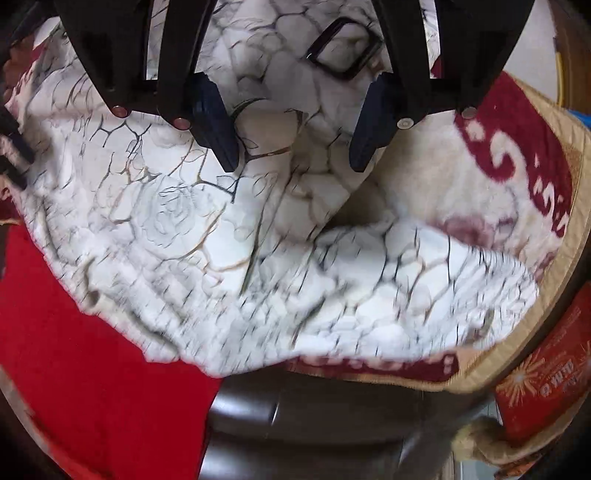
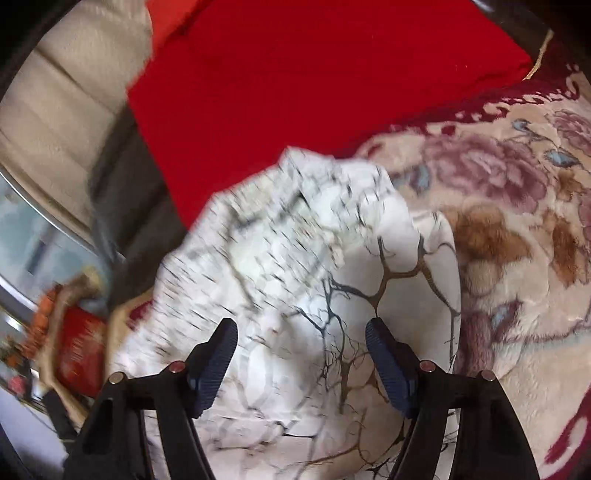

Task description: Fold large clothes

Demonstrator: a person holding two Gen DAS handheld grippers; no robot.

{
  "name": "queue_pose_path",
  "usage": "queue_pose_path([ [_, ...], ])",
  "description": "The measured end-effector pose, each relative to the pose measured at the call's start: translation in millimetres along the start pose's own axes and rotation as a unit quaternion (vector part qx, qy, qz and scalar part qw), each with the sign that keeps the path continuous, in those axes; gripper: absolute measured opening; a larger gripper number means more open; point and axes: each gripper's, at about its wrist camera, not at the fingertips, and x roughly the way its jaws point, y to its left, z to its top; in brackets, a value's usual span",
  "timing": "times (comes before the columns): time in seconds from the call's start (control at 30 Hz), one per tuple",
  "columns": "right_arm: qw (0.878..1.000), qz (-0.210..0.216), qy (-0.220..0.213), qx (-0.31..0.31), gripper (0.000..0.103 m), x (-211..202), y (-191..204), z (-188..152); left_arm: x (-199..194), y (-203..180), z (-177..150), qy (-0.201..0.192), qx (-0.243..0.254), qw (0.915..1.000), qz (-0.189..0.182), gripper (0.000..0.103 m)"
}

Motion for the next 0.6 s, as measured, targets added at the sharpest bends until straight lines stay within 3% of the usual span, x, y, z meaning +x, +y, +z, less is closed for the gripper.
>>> queue_pose_path([
  [0.17,0.999,0.007,-0.031,-0.015,0.076,-10.7,9.6,-1.8,-41.7,35.4,5.1,-0.049,-0.020,0.9986,-0.011,0.066],
  [0.23,0.997,0.012,-0.059,-0.044,0.076,-20.9,21.2,-4.9,-58.8,66.9,11.2,-0.074,-0.059,0.9955,-0.004,0.080],
  [0.3,0.994,0.017,-0.078,-0.070,0.076,-29.9,33.0,-9.7,-69.1,103.0,19.0,-0.091,-0.113,0.9894,0.008,0.086],
  [0.4,0.991,0.026,-0.092,-0.098,0.076,-31.2,49.4,-17.1,-65.9,161.6,28.6,-0.085,-0.199,0.9763,0.011,0.086],
  [0.6,0.985,0.027,-0.098,-0.137,0.076,-32.3,69.1,-27.6,-36.5,233.0,42.0,-0.081,-0.291,0.9531,0.003,0.086],
])
